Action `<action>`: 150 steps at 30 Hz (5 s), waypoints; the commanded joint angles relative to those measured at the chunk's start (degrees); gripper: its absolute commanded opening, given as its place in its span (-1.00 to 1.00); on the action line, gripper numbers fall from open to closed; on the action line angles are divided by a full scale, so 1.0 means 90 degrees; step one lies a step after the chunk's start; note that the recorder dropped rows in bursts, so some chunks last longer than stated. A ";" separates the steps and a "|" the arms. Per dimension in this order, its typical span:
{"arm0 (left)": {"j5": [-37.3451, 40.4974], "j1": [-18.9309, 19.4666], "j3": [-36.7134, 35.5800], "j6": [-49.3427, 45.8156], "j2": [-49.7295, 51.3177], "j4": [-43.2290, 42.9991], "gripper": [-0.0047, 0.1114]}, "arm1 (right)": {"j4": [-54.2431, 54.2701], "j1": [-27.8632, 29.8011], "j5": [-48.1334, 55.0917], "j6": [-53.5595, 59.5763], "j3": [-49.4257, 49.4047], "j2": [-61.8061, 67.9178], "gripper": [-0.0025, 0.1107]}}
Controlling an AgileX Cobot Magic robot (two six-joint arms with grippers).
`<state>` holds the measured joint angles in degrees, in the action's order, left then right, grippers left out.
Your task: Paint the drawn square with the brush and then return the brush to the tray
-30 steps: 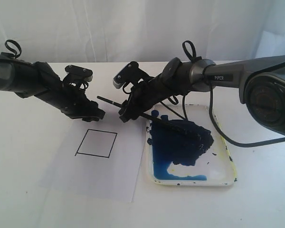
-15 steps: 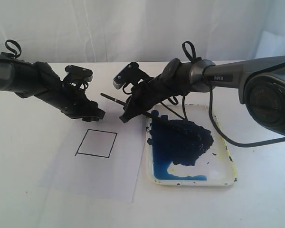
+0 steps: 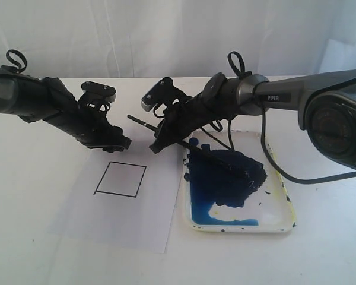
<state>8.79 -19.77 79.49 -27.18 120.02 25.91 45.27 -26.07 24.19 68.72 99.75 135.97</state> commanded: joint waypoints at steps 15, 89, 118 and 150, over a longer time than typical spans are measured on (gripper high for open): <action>0.0118 0.0036 -0.0004 0.0031 0.0055 0.0017 0.12 | 0.0021 0.0041 -0.0019 -0.0608 0.0022 -0.0737 -0.96; 0.0029 0.0036 -0.0004 0.0031 0.0055 0.0017 0.12 | 0.6075 0.1429 -0.1790 0.1348 -0.2266 -0.1252 -0.96; -0.0020 0.0036 -0.0004 0.0031 0.0055 0.0017 0.12 | 0.6075 0.1429 -0.1740 0.1498 -0.1894 -0.1086 -0.58; 0.0005 0.0036 -0.0004 0.0031 0.0055 0.0017 0.12 | 0.1932 0.1429 -0.2478 0.2784 -0.1810 -0.2299 -0.05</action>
<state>7.93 -19.77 79.63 -27.18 120.24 25.91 65.87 -13.22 3.83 93.05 83.18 116.52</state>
